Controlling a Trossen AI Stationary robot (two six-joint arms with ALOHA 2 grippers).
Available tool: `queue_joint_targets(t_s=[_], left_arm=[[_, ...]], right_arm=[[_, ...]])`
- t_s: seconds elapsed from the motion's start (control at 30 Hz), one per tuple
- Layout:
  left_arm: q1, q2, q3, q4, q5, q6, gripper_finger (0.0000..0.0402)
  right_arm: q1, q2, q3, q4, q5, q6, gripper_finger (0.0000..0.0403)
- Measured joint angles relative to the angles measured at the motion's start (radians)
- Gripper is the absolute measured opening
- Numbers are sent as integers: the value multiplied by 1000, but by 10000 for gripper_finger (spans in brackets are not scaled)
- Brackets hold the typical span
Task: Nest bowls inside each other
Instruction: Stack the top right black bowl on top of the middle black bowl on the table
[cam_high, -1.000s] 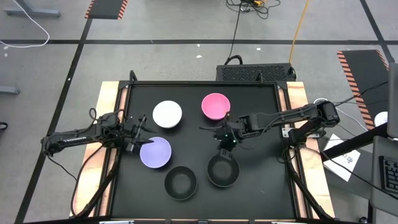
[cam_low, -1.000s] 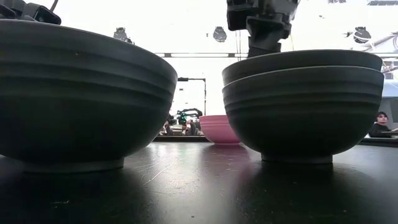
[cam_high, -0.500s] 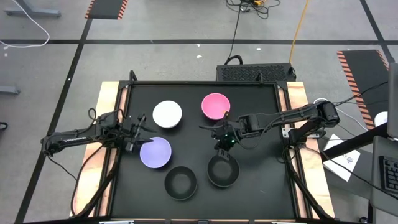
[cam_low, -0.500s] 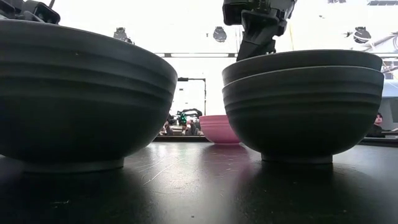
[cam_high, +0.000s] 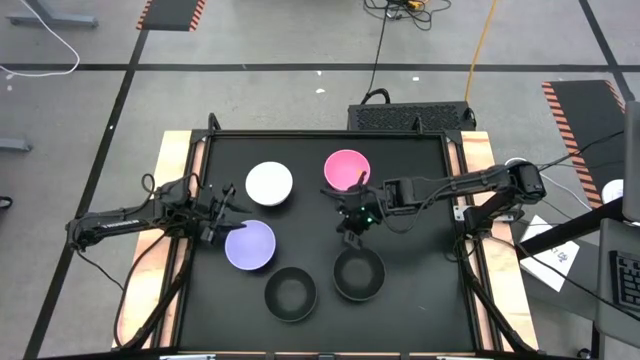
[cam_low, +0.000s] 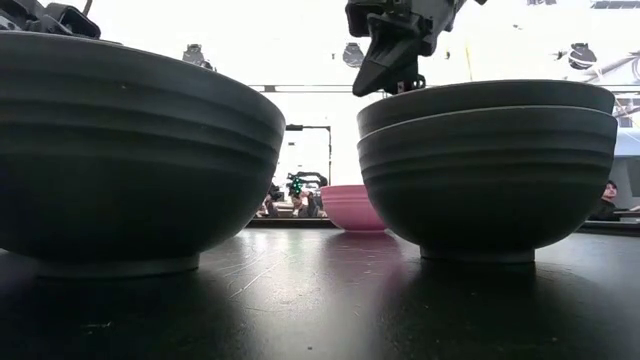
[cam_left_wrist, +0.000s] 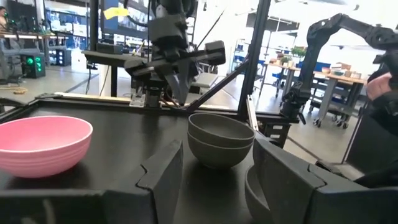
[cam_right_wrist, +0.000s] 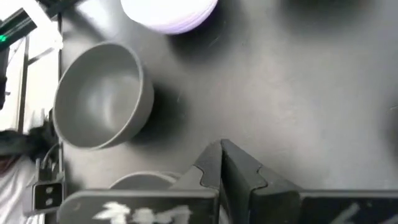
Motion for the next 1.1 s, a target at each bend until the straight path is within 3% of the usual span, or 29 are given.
queue_joint_targets(t_s=[0.63,0.83,1.1], left_arm=[[0,0,0,3,-1,57,200],[0,0,0,3,-1,71,200],[0,0,0,1,-2,85,200]], right_arm=[[17,0,0,-77,-6,-32,0],[19,0,0,-157,-134,-11,0],[30,0,0,-238,-109,-33,0]])
